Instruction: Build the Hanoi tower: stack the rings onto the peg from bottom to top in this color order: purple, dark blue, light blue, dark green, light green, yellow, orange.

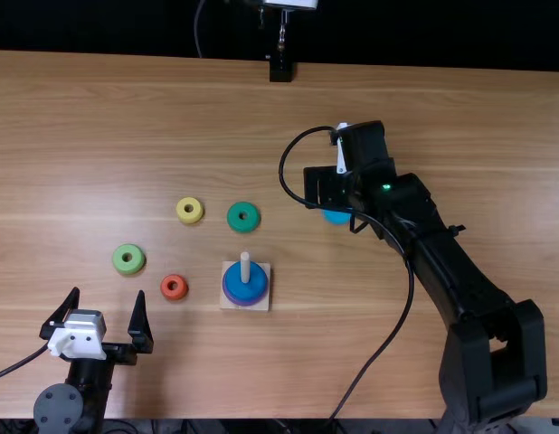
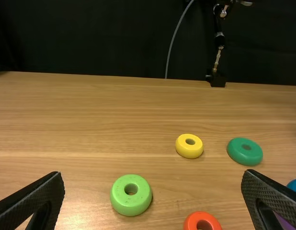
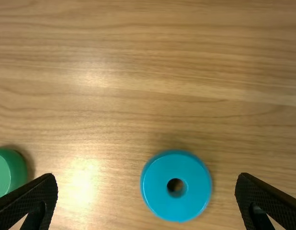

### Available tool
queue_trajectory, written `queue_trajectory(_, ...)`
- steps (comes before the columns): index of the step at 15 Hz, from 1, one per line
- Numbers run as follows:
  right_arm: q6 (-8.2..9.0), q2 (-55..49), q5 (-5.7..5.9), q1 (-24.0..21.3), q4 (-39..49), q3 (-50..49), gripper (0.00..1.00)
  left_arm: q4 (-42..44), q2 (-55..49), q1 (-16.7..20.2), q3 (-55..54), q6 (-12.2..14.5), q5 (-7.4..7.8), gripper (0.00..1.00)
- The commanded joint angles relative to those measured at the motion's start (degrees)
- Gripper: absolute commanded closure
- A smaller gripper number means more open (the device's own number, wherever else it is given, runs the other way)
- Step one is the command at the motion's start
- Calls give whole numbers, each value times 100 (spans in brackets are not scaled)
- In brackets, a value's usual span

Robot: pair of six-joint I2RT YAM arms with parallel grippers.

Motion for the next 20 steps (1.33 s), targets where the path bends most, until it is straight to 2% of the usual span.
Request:
queue_trajectory(1,-8,418,-83,-27,-10,-9,0,-22,-62,70,-211,37,-1,0)
queue_trajectory(4,-19,567,-72,-317,0,8,0,-22,-62,70,-211,37,-1,0)
queue_trajectory(10,-50,787,-72,-326,-127,114,0,-22,-62,70,-211,37,-1,0)
queue_trajectory(12,-156,849,-72,-317,-359,131,0,-11,-62,70,-211,37,-1,0)
queue_trajectory(20,-156,980,-51,-282,-548,237,0,-22,-62,70,-211,37,-1,0)
